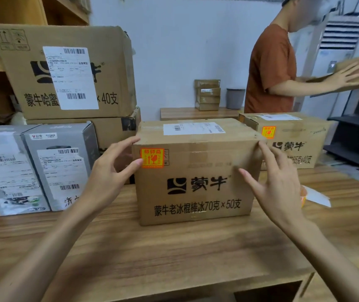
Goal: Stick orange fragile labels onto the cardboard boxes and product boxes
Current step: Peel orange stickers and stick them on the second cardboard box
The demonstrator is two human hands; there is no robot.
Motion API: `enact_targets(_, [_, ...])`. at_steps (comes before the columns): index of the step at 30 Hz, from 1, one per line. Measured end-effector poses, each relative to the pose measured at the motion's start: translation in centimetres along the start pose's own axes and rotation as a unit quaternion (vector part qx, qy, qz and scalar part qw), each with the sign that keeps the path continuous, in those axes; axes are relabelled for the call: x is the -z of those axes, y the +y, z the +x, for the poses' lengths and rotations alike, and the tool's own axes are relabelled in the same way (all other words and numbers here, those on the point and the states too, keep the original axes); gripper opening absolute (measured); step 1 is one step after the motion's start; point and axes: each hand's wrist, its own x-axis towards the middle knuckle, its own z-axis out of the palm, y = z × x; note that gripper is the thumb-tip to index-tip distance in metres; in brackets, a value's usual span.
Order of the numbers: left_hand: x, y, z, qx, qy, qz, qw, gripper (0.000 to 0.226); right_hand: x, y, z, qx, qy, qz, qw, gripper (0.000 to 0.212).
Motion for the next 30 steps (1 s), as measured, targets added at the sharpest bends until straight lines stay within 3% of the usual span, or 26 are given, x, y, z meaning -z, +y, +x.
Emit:
enact_targets(7, [-2.6, 1.9, -1.7, -0.113, 0.024, 0.072, 0.991, 0.046, -0.2, 0.7, 2.9, -0.128, -0.151, 0.168, 0.966, 0.094])
enact_targets(9, [-3.3, 2.8, -1.8, -0.113, 0.031, 0.039, 0.992, 0.039, -0.5, 0.9, 4.2, -0.157, -0.176, 0.153, 0.96, 0.093])
enact_targets(11, [-3.7, 3.3, -1.1, -0.07, 0.06, -0.004, 0.996, 0.033, -0.4, 0.7, 5.1, -0.176, -0.166, 0.114, 0.964, 0.089])
enact_targets(13, [-3.8, 2.7, 0.6, 0.028, 0.09, -0.047, 0.994, 0.033, 0.3, -0.6, 4.9, -0.19, -0.12, 0.137, 0.965, 0.092])
enact_targets(15, [-3.7, 1.2, 2.9, 0.156, 0.086, -0.095, 0.979, 0.046, 1.4, -2.5, 3.9, -0.19, -0.099, 0.189, 0.958, 0.095])
enact_targets(17, [-3.4, 0.1, 4.6, 0.246, 0.049, -0.135, 0.959, 0.063, 2.3, -4.9, 2.7, -0.19, -0.132, 0.228, 0.946, 0.098])
enact_targets(19, [-3.4, -0.2, 5.3, 0.274, 0.004, -0.179, 0.945, 0.062, 2.5, -7.2, 1.6, -0.194, -0.176, 0.232, 0.937, 0.102])
enact_targets(22, [-3.2, 0.6, 4.9, 0.263, 0.012, -0.208, 0.942, 0.043, 2.4, -8.9, 1.0, -0.193, -0.218, 0.251, 0.923, 0.109])
enact_targets(24, [-3.0, 1.0, 4.1, 0.259, 0.045, -0.207, 0.942, 0.039, 2.8, -9.2, 1.3, -0.197, -0.235, 0.288, 0.907, 0.089])
enact_targets(26, [-2.7, 1.3, 3.0, 0.247, 0.061, -0.201, 0.946, 0.04, 2.8, -8.7, 2.0, -0.194, -0.257, 0.327, 0.888, 0.046])
enact_targets(27, [-2.6, 1.4, 2.5, 0.238, 0.059, -0.2, 0.949, 0.037, 2.7, -8.5, 2.4, -0.191, -0.269, 0.347, 0.878, 0.035])
enact_targets(28, [-2.5, 1.8, 2.1, 0.223, 0.056, -0.205, 0.951, 0.033, 2.3, -8.1, 2.8, -0.184, -0.281, 0.371, 0.866, 0.04])
enact_targets(30, [-2.2, 2.5, 1.4, 0.192, 0.056, -0.201, 0.959, 0.027, 1.1, -6.7, 3.4, -0.187, -0.299, 0.408, 0.842, 0.086])
